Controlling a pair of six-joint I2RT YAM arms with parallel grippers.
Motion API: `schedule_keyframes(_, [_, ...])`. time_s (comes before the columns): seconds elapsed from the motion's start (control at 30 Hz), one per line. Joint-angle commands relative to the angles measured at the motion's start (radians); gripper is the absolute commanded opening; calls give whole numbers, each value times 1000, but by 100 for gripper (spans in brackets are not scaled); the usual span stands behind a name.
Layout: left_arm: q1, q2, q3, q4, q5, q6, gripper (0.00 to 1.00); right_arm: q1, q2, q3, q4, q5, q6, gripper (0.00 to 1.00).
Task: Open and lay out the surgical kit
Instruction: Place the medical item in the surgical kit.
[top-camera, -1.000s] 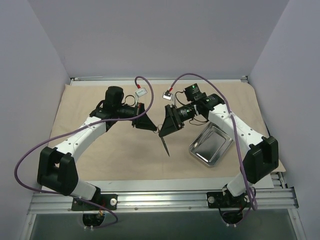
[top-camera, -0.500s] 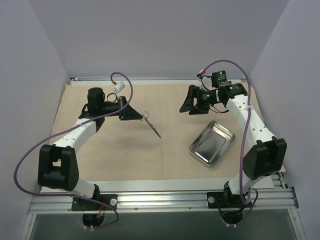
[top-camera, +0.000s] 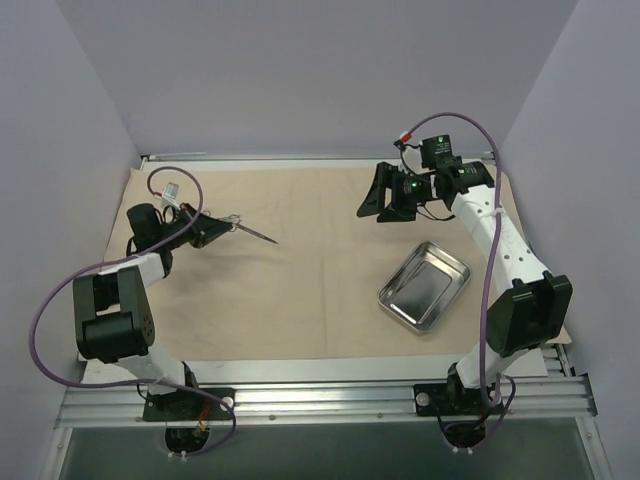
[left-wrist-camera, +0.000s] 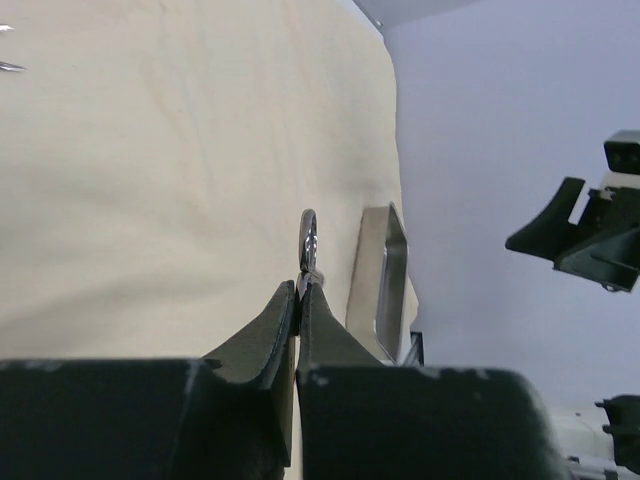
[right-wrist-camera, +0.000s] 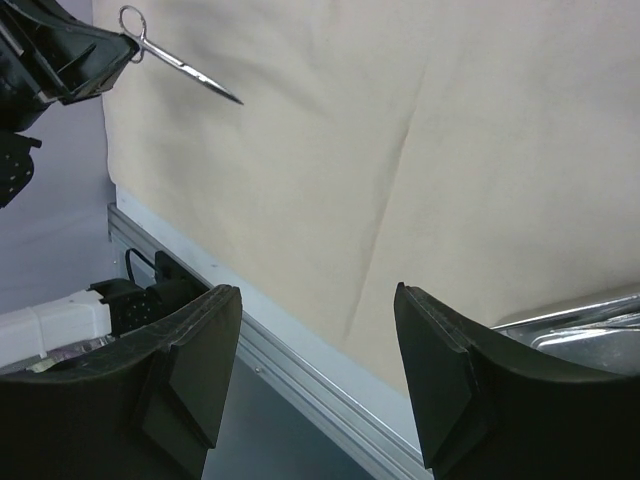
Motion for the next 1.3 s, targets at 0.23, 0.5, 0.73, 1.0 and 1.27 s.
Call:
schedule_keyframes(0.23, [135,169,-73,463,-142,-223,2,34,-13,1,-24,39,-60,63])
schedule_keyframes(0.5, [157,150,-37,249,-284,-99,2,20,65,73,-53,36,-72,64])
schedule_keyframes(0.73, [169,150,-14,176,-354,-85,2,-2,108,94,-47,24,-69,64])
schedule_keyframes(1.0, [171,181,-34,193,-410,-122,2,-6,145,119,-55,13,-72,64])
schedule_keyframes(1.27, [172,236,-32,190,-395,-132,2,-9,165,130,-61,8,-75,64])
